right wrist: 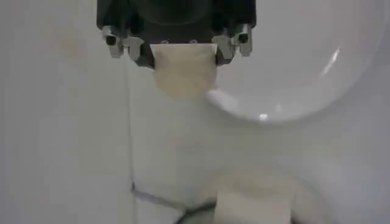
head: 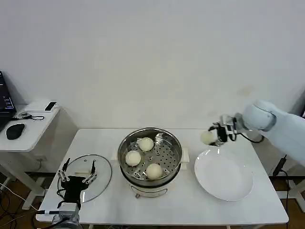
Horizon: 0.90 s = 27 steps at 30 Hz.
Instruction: Take steamed baozi put them in steamer then cover it.
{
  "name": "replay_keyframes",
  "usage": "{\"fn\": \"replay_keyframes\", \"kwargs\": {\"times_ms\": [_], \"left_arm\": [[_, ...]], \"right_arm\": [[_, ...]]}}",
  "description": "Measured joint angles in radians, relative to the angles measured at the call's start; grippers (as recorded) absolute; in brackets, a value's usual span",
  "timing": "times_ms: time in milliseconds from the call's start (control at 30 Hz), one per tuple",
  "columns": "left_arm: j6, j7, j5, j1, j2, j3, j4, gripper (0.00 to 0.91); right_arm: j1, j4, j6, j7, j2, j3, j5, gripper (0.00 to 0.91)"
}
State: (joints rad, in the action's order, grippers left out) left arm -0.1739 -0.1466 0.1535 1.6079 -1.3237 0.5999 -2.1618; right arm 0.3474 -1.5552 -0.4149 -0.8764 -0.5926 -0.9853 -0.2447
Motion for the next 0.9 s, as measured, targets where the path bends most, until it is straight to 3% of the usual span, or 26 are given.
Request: {"fn": "replay_keyframes", "kwargs": {"times_ms": [300,533,900], "left_arm": [[0.000,0.000,-0.002,-0.004,0.002,0.014,0.005,0.907],[0.004,0.001,-0.005,-0.004,0.000,0.017,0.017,0.907],[0.007,0.000,-0.009,-0.004,-0.005,0.024,0.019,0.907]], "right_arm": [[0.135,-0.030,-0.106,0.109,-0.143,-0.155,-0.196,0.685],[0.159,-0.051,-0.178,0.186,-0.224,-0.210,-0.317,0.685],[0.119,-0.035,-0.262,0.251,-0.304,-0.244,-0.403,0.685]]}}
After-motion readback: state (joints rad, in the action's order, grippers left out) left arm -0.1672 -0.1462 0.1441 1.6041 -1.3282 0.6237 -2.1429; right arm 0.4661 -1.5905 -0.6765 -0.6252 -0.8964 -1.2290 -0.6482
